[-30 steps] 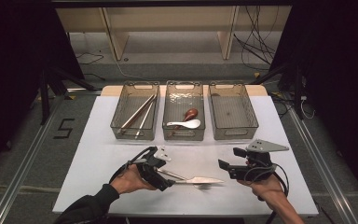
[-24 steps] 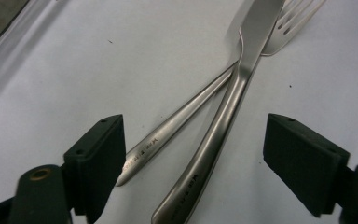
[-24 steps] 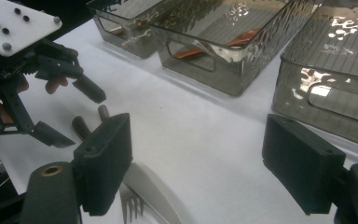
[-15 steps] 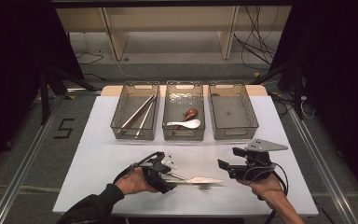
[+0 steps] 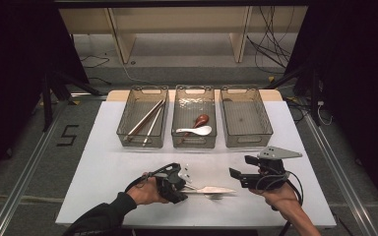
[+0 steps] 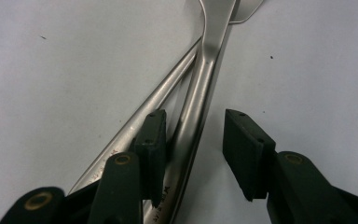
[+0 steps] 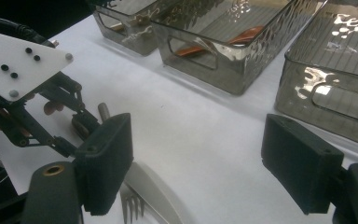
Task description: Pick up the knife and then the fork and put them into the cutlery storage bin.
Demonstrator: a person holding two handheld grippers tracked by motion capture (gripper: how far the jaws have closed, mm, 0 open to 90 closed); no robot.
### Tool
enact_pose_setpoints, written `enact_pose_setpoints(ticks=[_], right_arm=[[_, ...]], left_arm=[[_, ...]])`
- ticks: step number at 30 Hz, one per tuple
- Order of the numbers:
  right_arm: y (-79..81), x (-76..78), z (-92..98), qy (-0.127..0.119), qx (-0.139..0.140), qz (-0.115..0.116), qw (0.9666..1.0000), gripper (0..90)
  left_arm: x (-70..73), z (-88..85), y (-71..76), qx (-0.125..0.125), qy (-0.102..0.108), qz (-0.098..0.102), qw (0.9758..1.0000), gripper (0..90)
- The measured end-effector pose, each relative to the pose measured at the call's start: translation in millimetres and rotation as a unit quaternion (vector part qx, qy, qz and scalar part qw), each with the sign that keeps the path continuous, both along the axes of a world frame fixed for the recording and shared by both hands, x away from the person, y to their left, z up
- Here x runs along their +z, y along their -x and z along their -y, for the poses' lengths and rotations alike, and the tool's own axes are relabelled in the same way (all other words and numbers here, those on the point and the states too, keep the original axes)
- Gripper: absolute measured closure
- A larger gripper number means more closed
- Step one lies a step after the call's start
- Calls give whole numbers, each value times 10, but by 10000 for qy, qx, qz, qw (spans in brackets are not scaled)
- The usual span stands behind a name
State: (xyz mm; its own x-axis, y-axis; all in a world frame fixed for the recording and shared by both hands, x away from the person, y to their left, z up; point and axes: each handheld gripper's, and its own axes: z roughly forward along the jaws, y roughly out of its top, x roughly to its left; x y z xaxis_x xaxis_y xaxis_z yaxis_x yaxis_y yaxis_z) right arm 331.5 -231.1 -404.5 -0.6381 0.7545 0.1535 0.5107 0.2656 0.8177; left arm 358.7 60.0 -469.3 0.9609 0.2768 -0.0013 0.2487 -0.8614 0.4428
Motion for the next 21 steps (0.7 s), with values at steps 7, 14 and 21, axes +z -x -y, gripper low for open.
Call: enact_pose_setpoints(ticks=[7,14,21], right_arm=[[-2,-5,-9,25,-1,4,10000,259],[-1,-4,-11,38,12,-17,10000,259],[0,1,-8,36,21,-7,10000,261]], left_arm=[[22,30,23,-230,-166,-34,9996,750],[45,91,49,-377,-407,51,9984,779],[59,107,60,-364,-494,26,9981,788]])
